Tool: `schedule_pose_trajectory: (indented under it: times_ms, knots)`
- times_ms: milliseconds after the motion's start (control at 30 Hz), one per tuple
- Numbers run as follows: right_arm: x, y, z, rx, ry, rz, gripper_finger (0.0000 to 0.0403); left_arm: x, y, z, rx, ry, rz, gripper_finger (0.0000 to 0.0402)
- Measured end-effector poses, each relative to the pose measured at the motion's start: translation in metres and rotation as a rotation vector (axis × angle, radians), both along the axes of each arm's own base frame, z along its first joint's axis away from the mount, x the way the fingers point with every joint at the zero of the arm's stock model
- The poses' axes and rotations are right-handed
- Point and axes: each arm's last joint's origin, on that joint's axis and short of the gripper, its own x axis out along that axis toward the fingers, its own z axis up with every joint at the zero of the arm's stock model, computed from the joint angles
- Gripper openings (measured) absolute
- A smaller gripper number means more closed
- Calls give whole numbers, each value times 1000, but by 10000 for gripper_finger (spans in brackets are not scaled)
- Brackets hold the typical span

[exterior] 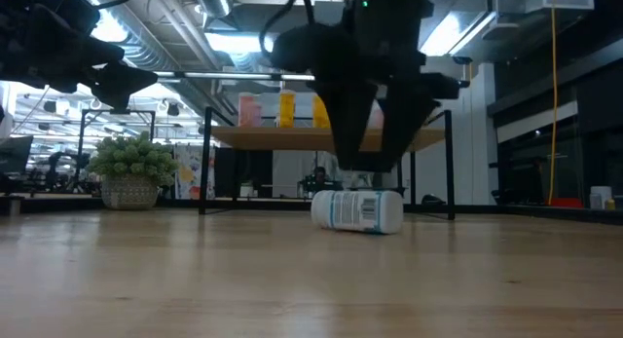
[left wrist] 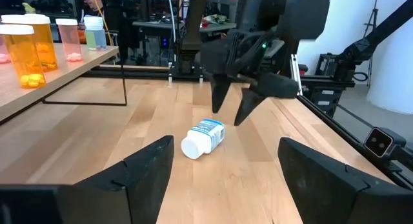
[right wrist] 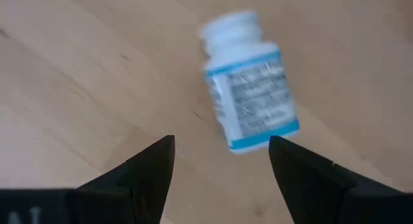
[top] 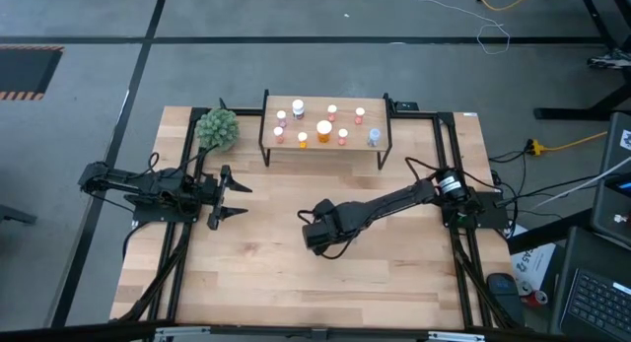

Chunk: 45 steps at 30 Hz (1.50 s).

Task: Pick and place medicine bottles onto shelf by color
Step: Put the white medicine bottle on the shelf

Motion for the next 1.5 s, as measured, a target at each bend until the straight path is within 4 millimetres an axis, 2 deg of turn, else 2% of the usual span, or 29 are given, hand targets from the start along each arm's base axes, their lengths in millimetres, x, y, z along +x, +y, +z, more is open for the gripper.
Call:
schedule_pose_trajectory:
  times_ms: [233,467,700,933,1500]
  knots:
    - [8,-22,3,-57,6,104,255,0,0,0,0,0,0,274]
    - [20,-43,1,-44,-38,183,255,0,0,0,0,0,0,274]
    - [24,-50,-10,-54,-19,225,255,0,0,0,0,0,0,274]
    - [25,-50,-18,-46,-5,275,255,0,0,0,0,0,0,274]
    - [28,-63,-37,-22,12,304,255,0,0,0,0,0,0,274]
